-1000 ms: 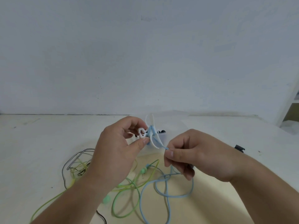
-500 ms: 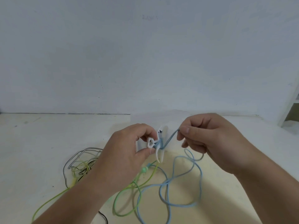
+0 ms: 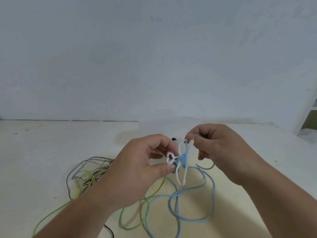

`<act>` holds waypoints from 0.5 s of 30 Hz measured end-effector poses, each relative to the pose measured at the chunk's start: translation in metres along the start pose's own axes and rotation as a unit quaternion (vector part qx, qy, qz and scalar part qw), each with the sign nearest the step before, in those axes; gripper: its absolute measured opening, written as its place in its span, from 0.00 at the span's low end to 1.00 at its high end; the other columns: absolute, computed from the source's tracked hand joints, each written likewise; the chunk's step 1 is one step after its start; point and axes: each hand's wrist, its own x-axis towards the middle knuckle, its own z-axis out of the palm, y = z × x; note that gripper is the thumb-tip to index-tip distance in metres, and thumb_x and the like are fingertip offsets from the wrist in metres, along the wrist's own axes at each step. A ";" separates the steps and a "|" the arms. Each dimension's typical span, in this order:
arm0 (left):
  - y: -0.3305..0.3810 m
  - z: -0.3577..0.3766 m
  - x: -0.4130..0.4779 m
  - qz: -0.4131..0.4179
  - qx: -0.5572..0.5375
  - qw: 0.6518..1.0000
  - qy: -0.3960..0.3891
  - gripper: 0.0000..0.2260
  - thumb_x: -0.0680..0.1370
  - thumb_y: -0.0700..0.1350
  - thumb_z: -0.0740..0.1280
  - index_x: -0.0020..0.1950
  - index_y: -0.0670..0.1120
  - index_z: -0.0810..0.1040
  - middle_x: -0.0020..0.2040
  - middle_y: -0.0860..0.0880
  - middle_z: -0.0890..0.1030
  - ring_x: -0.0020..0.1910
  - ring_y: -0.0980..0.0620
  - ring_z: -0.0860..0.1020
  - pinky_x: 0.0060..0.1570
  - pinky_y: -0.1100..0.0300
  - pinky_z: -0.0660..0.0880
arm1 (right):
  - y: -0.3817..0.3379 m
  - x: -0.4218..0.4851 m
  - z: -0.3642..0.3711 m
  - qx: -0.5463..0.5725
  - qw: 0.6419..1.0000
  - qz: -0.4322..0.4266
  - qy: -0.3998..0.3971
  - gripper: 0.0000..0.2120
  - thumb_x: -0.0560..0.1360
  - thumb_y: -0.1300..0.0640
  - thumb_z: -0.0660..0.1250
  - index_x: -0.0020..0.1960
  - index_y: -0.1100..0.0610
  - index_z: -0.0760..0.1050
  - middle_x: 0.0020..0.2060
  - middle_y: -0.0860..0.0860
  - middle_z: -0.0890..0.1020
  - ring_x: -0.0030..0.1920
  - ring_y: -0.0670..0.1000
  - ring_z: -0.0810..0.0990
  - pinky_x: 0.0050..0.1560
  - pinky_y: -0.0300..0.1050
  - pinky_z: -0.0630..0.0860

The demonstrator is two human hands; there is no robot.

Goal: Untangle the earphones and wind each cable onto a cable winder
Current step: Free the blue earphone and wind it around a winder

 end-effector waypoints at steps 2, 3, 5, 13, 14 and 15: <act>-0.001 0.000 0.002 0.013 -0.069 0.997 0.016 0.10 0.67 0.41 0.75 0.45 0.53 0.82 0.45 0.50 0.84 0.49 0.49 0.82 0.55 0.52 0.77 | 0.002 0.000 0.001 -0.007 0.998 0.018 -0.067 0.13 0.80 0.53 0.66 0.39 0.50 0.83 0.29 0.49 0.73 0.29 0.47 0.71 0.43 0.51 0.76; -0.002 0.000 0.003 0.018 -0.098 0.995 0.026 0.10 0.67 0.41 0.75 0.45 0.52 0.82 0.45 0.49 0.84 0.48 0.47 0.83 0.55 0.51 0.78 | 0.003 -0.001 0.003 -0.001 0.995 0.022 -0.101 0.14 0.81 0.53 0.64 0.38 0.50 0.83 0.28 0.48 0.71 0.29 0.47 0.69 0.42 0.50 0.75; -0.004 -0.001 0.004 0.023 -0.138 0.988 0.059 0.10 0.67 0.39 0.75 0.45 0.49 0.82 0.44 0.48 0.84 0.47 0.48 0.83 0.52 0.55 0.79 | 0.002 -0.004 0.007 0.011 0.986 0.030 -0.165 0.16 0.83 0.53 0.61 0.42 0.54 0.83 0.26 0.44 0.69 0.28 0.45 0.67 0.39 0.45 0.73; -0.008 -0.006 0.006 0.009 -0.059 0.984 0.167 0.12 0.68 0.37 0.76 0.45 0.53 0.82 0.43 0.50 0.84 0.44 0.50 0.82 0.50 0.56 0.79 | -0.006 -0.011 0.014 -0.003 0.958 0.024 -0.286 0.14 0.83 0.52 0.60 0.51 0.55 0.83 0.31 0.52 0.66 0.29 0.46 0.66 0.39 0.43 0.72; -0.008 -0.006 0.006 0.007 -0.045 0.984 0.170 0.13 0.69 0.37 0.76 0.45 0.54 0.81 0.43 0.50 0.84 0.45 0.50 0.82 0.51 0.55 0.79 | -0.006 -0.011 0.013 -0.007 0.958 0.024 -0.285 0.13 0.83 0.52 0.61 0.51 0.55 0.84 0.30 0.50 0.66 0.30 0.46 0.66 0.39 0.43 0.72; -0.008 -0.006 0.006 0.005 -0.032 0.984 0.173 0.15 0.70 0.34 0.76 0.44 0.54 0.81 0.43 0.51 0.84 0.45 0.51 0.83 0.52 0.55 0.79 | -0.007 -0.012 0.012 -0.011 0.959 0.025 -0.284 0.12 0.82 0.53 0.62 0.51 0.55 0.84 0.30 0.49 0.66 0.30 0.46 0.66 0.38 0.43 0.72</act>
